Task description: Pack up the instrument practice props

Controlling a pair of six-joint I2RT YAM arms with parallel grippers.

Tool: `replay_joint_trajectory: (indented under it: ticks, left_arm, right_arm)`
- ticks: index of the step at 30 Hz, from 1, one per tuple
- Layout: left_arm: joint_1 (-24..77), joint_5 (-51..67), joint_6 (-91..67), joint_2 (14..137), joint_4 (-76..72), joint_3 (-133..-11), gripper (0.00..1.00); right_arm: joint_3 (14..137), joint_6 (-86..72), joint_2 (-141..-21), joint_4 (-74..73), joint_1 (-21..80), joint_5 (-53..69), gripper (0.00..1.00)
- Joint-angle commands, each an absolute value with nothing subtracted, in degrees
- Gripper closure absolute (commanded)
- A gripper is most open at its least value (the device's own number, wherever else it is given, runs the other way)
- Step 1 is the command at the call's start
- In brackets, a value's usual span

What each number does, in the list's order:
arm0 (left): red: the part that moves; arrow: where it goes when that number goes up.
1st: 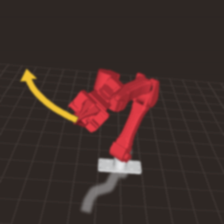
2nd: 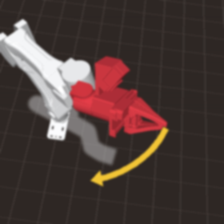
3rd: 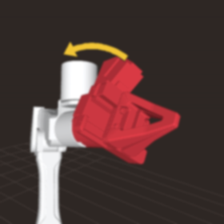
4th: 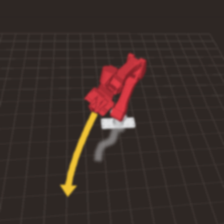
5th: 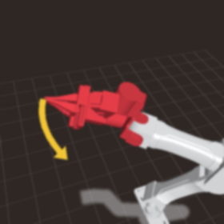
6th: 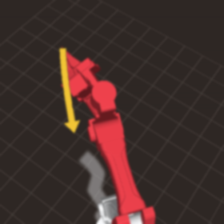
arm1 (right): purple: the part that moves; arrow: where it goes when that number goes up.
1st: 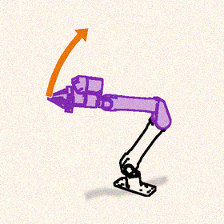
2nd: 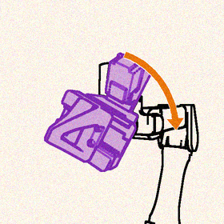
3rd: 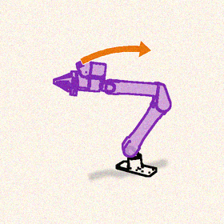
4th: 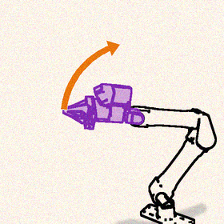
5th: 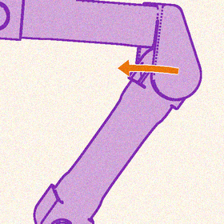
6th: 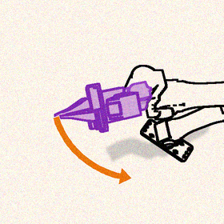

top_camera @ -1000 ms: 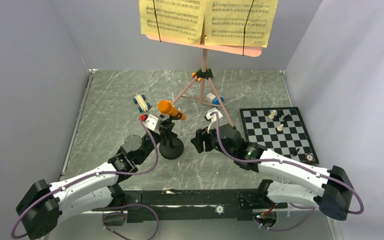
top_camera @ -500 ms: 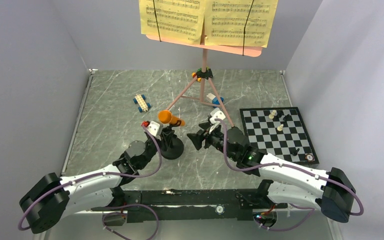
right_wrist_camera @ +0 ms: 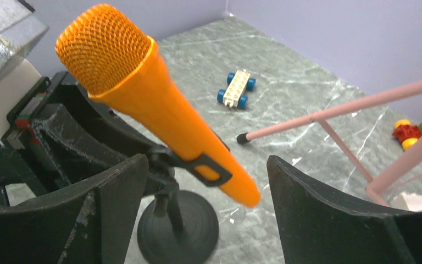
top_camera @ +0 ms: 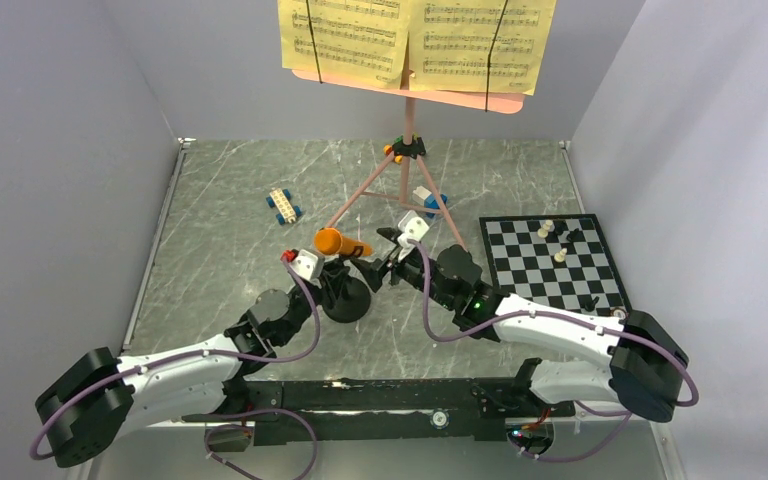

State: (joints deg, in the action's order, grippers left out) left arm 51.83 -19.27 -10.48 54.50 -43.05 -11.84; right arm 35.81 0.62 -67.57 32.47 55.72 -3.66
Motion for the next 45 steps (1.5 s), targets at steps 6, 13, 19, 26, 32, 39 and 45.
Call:
replay_joint_trajectory:
  ticks: [6,13,19,26,32,39,45]
  left_arm:
    - [53.0,-14.1,-13.5,54.9,-32.7,-10.5,1.0]
    - [53.0,-11.6,-12.8,54.9,-32.6,-11.1,1.0]
    - [53.1,-9.5,-12.8,55.3,-33.9,-10.4,1.0]
    - [53.1,-8.9,-13.3,55.5,-33.7,-10.1,1.0]
    - [53.1,-9.6,-13.8,56.5,-34.8,-9.0,1.0]
    - [53.1,-13.3,-14.0,57.7,-36.3,-7.5,1.0]
    - [53.1,-14.4,-14.5,58.6,-38.3,-6.4,1.0]
  right_arm:
    - [37.9,11.4,-73.1,44.9,58.3,1.0,0.2]
    - [39.1,14.4,-77.3,47.6,59.5,-3.7,0.23]
    - [40.7,16.6,-80.4,53.5,59.7,-8.8,0.29]
    - [43.2,17.5,-83.0,54.5,59.7,-9.4,0.59]
    - [43.1,14.8,-82.1,53.4,59.7,-14.7,1.0]
    - [46.1,12.5,-78.5,45.4,59.6,-34.2,1.0]
    - [46.5,13.8,-75.7,41.2,59.2,-42.4,1.0]
